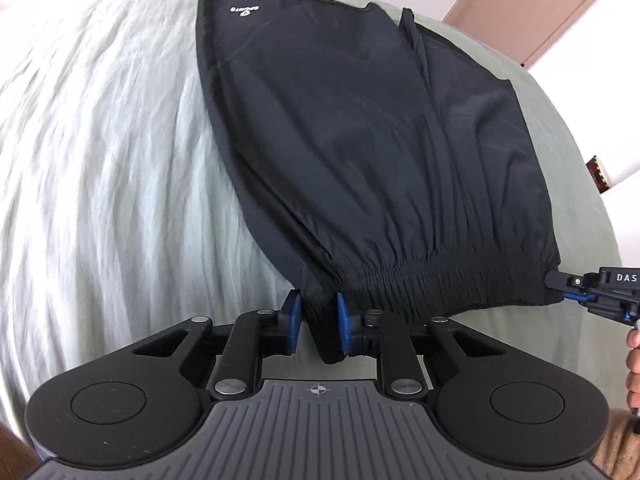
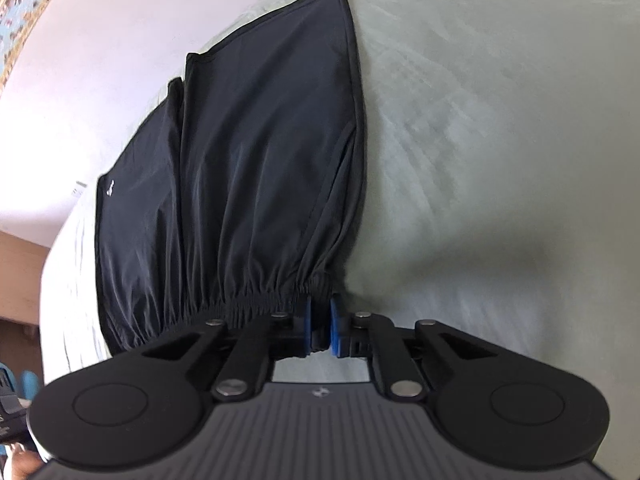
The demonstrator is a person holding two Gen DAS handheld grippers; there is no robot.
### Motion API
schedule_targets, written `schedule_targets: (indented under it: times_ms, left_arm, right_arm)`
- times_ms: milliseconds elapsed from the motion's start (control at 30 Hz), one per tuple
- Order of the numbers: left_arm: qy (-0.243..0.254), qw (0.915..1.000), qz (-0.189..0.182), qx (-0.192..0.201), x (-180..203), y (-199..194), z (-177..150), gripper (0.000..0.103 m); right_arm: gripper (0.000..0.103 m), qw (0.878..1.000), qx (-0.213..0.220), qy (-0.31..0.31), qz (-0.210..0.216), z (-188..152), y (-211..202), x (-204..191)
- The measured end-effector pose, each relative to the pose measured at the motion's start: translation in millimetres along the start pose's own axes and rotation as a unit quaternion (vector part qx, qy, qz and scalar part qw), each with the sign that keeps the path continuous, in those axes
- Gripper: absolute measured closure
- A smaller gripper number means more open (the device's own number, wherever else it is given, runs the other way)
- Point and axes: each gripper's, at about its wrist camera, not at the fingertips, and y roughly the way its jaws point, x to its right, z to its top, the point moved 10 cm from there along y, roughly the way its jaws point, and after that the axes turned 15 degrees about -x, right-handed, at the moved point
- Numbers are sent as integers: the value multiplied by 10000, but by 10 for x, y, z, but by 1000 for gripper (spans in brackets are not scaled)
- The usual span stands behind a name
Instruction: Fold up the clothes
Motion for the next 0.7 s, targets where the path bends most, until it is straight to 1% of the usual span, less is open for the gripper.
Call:
schedule_targets:
  times_ms: [67, 133, 167, 200, 333, 400, 433, 467, 567, 600, 667, 700]
  left_arm:
    - [-54, 10000, 10, 4, -9, 23, -13, 81]
    - [-112, 9999, -33, 22, -14, 27, -3, 78]
    - [-143, 9999, -30, 32, -28, 12, 11, 73]
    - [-177, 9998, -23, 44, -45, -6, 27, 71]
    - [-247, 9996, -40, 159, -88, -139, 120, 70]
    - [-42, 9990, 46, 442, -96, -329, 228, 59]
    - [8, 9987, 92, 499, -107, -365, 258, 59]
    - [-23, 9988, 114, 485, -146, -362, 303, 59]
    - [-138, 9989, 147, 417, -232, -333, 410, 59]
    - [-87, 9993, 126, 343, -221, -269, 438, 59]
    - [2, 9993, 245, 285, -197, -185, 461, 59]
    - [19, 9993, 248, 279, -195, -175, 473, 59]
  right_arm:
    - [90, 10000, -34, 11, -12, -2, 18, 14]
    - [83, 10000, -45, 19, -30, 4, 32, 21]
    - [82, 10000, -22, 11, -50, 11, 33, 15]
    - [82, 10000, 6, 16, -51, 22, 31, 12]
    - [80, 10000, 73, 22, -63, 65, -20, 39]
    - [73, 9997, 234, 48, -10, 119, -129, 84]
    - [66, 9995, 296, 90, 48, 148, -177, 106]
    - [65, 9993, 339, 141, 88, 188, -213, 132]
    - [65, 9989, 406, 210, 111, 281, -253, 174]
    - [65, 9989, 412, 211, 106, 301, -251, 175]
    - [65, 9989, 426, 162, 136, 328, -228, 140]
    - [65, 9989, 432, 137, 128, 342, -215, 119]
